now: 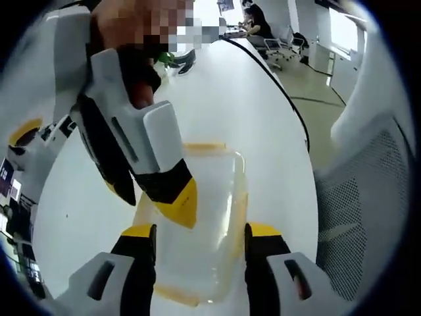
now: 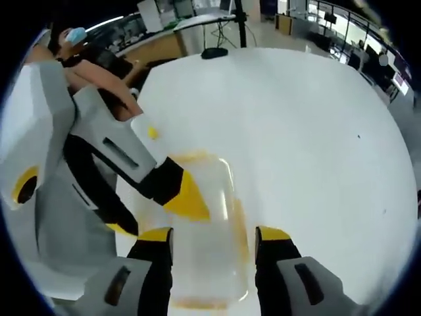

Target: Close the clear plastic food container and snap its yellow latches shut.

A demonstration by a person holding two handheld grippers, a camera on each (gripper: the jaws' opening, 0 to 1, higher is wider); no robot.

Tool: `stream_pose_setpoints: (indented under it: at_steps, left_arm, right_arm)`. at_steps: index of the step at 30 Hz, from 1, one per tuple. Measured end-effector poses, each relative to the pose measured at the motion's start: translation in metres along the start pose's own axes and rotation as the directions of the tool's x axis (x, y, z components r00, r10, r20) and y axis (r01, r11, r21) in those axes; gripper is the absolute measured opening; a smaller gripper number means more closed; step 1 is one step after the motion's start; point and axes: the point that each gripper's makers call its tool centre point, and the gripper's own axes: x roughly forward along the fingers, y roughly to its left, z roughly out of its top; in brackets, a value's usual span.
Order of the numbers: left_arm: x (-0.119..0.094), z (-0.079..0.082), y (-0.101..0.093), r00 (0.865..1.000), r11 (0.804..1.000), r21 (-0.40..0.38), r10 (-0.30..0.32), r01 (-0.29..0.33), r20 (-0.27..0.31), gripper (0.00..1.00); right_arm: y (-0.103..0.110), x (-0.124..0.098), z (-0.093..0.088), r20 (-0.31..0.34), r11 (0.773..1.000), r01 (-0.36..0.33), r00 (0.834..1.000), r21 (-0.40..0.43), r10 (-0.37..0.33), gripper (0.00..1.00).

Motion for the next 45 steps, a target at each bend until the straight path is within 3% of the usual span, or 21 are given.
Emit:
stream_pose_setpoints:
  at_steps: [9,27,30,45]
  left_arm:
    - [-0.009,-0.006,0.007,1.0,1.0,-0.014,-0.019,0.019,-0.007,0.67]
    - [-0.016,-0.022,0.024,0.999,1.0,-0.005,-0.021,0.02,-0.036,0.8]
    - [-0.015,-0.025,0.028,0.999,1.0,0.004,-0.015,0.015,-0.045,0.85]
    - [-0.002,-0.039,0.033,0.994,0.997,0.033,-0.061,0.064,-0.095,0.9]
  right_arm:
    - [0.002,-0.013,-0.003,0.051,0.999,0.035,0.998,0.04,-0.037,0.58]
    - [0.012,-0.018,-0.029,-0.004,0.994,0.105,0.994,-0.016,-0.105,0.69]
    - [0.014,-0.019,-0.033,-0.008,0.994,0.108,0.994,-0.012,-0.109,0.71]
    - [0.02,-0.014,-0.053,-0.024,0.988,0.145,0.989,-0.048,-0.147,0.81]
